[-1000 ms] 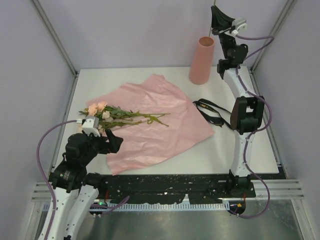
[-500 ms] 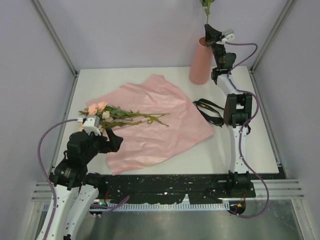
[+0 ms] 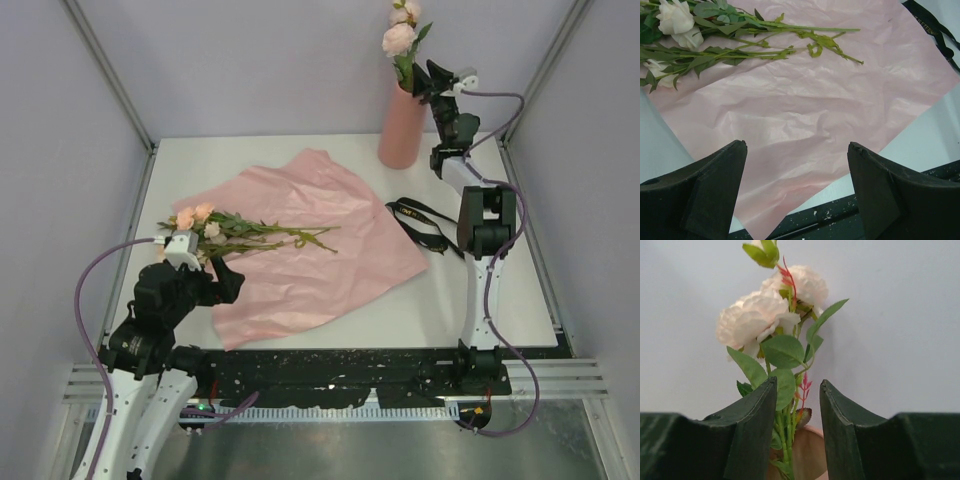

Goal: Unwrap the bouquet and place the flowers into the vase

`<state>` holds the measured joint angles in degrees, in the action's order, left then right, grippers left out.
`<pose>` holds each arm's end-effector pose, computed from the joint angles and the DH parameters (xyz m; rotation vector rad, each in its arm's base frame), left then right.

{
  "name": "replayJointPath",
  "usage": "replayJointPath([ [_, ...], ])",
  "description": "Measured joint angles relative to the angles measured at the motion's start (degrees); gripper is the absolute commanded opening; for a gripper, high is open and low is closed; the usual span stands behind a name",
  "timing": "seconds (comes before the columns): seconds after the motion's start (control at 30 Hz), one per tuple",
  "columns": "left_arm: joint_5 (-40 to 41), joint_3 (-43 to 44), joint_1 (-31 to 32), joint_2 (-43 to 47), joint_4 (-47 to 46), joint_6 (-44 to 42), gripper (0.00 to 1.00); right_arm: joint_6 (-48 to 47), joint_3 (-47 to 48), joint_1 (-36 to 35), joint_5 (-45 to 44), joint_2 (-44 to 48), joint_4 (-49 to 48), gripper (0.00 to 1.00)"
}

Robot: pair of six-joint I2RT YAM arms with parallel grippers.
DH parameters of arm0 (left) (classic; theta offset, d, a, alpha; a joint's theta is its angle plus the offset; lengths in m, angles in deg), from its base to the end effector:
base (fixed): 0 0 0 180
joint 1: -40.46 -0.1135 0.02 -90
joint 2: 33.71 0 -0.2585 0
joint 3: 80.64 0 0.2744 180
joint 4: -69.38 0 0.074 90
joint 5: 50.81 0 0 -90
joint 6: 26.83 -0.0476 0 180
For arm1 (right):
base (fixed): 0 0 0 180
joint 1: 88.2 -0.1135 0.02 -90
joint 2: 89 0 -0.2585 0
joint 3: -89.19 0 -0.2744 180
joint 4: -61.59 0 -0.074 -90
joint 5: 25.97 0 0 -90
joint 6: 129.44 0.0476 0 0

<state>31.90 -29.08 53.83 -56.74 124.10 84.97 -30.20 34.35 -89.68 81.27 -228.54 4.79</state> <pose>0.1270 -0.0364 0.2922 -0.0700 2.0615 -0.5128 0.5701 0.0288 0.2937 -0.2277 0.8441 0.3000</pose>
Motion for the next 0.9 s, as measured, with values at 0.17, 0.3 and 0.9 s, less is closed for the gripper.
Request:
replayJointPath([
  [0.17, 0.2, 0.0, 0.0, 0.4, 0.0, 0.0, 0.86, 0.1, -9.1, 0.5, 0.0, 9.8, 0.1, 0.45],
  [0.3, 0.5, 0.0, 0.0, 1.3, 0.1, 0.0, 0.86, 2.8, -15.2, 0.6, 0.0, 19.1, 1.0, 0.36],
  [0.9, 9.1, 0.0, 0.0, 7.8, 1.2, 0.2, 0.87, 17.7, -50.4, -5.9, 2.7, 57.1, 34.3, 0.44],
])
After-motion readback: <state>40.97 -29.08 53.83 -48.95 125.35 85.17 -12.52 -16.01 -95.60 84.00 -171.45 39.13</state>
